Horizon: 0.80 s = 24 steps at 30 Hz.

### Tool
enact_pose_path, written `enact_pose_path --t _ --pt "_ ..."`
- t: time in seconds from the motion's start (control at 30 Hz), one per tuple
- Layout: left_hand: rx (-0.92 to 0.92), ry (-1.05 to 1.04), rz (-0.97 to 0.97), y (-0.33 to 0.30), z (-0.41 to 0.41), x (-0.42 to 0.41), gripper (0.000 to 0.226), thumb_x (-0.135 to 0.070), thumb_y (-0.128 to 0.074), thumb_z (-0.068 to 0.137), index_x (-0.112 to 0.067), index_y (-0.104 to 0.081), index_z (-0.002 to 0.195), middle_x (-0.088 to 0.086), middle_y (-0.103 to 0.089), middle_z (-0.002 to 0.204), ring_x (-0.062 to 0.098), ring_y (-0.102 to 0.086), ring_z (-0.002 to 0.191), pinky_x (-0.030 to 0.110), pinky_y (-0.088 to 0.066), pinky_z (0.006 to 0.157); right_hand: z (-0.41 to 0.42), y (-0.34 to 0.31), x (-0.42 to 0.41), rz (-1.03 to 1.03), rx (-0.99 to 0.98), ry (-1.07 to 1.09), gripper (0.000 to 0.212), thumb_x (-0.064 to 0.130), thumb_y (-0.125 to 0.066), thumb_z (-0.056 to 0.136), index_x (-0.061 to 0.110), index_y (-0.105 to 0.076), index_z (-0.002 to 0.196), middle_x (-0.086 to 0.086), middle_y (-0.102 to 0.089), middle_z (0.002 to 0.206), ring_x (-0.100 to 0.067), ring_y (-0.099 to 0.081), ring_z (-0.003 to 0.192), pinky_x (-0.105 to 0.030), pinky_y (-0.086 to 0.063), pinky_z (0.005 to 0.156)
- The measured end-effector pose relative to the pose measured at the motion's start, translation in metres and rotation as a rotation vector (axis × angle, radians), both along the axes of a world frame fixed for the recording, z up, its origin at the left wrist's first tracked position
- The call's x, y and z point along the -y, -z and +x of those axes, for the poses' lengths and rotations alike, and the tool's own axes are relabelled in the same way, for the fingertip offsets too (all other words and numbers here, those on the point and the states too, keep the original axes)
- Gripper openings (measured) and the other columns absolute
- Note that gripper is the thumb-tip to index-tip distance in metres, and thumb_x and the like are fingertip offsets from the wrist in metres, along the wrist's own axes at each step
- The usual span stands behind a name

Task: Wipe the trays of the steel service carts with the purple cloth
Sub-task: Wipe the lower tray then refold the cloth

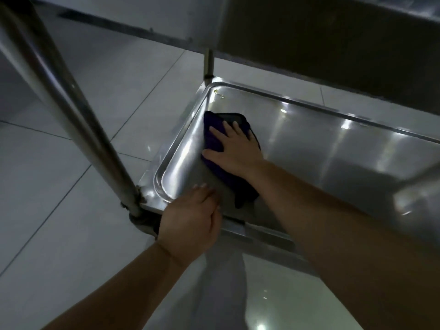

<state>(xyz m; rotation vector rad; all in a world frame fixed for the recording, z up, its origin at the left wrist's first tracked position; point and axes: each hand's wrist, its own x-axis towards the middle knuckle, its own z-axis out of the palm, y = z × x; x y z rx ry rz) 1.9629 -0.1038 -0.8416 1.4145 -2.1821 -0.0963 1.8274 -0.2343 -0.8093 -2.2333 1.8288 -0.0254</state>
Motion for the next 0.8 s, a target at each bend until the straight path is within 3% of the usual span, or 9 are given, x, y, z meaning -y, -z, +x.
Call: enact_pose_path --t 0.13,0.23,0.4,0.5,0.63,0.8 --pt "0.019 0.024 -0.007 0.000 0.003 0.001 0.035 -0.024 -0.046 0.084 -0.009 -0.074 0.098 0.007 -0.072 0.101 0.024 -0.068 0.096 0.023 -0.040 0.093 0.037 -0.001 0.025 0.016 -0.003 -0.079 0.072 0.064 -0.035 0.092 0.036 -0.011 0.153 0.001 0.002 0.163 -0.022 0.008 0.149 -0.047 0.004 0.118" --pt "0.089 0.036 -0.017 -0.001 0.002 0.001 0.034 -0.024 -0.046 0.086 -0.008 -0.074 0.097 0.007 -0.071 0.101 0.024 -0.068 0.097 0.024 -0.037 0.096 0.016 0.000 0.019 -0.038 -0.008 -0.064 0.069 0.063 -0.032 0.093 0.035 -0.012 0.153 0.002 -0.001 0.163 -0.019 0.004 0.149 -0.044 0.002 0.119" --pt "0.176 -0.035 0.079 -0.017 -0.024 -0.003 0.034 -0.029 -0.043 0.083 -0.012 -0.072 0.078 0.004 -0.067 0.080 0.027 -0.063 0.078 0.034 -0.049 0.063 -0.081 -0.002 -0.016 -0.048 -0.059 0.060 0.068 0.065 -0.029 0.094 0.037 -0.011 0.153 0.005 0.000 0.162 -0.016 0.005 0.149 -0.041 0.003 0.119" --pt "0.186 0.010 0.046 -0.028 -0.065 -0.009 0.029 -0.028 -0.045 0.077 -0.011 -0.068 0.073 0.005 -0.062 0.075 0.029 -0.058 0.077 0.034 -0.046 0.066 -0.148 -0.004 -0.045 -0.021 -0.085 0.123 0.068 0.065 -0.029 0.094 0.038 -0.008 0.153 0.006 0.003 0.162 -0.015 0.008 0.148 -0.039 0.005 0.119" --pt "0.237 0.245 0.005 -0.037 -0.140 -0.021 0.031 -0.029 -0.044 0.076 -0.014 -0.070 0.080 0.002 -0.066 0.083 0.026 -0.060 0.080 0.032 -0.048 0.068 -0.233 -0.006 -0.087 -0.002 -0.097 0.241 0.068 0.064 -0.031 0.094 0.038 -0.008 0.153 0.007 0.004 0.162 -0.013 0.008 0.148 -0.039 0.005 0.119" --pt "0.365 0.346 0.067 -0.036 -0.177 -0.036 0.034 -0.040 -0.040 0.078 -0.020 -0.065 0.068 -0.003 -0.061 0.072 0.020 -0.060 0.067 0.025 -0.044 0.052 -0.341 -0.015 -0.150 0.003 -0.084 0.457 0.066 0.056 -0.039 0.096 0.034 -0.013 0.153 0.005 -0.002 0.162 -0.014 0.003 0.149 -0.038 0.000 0.120"
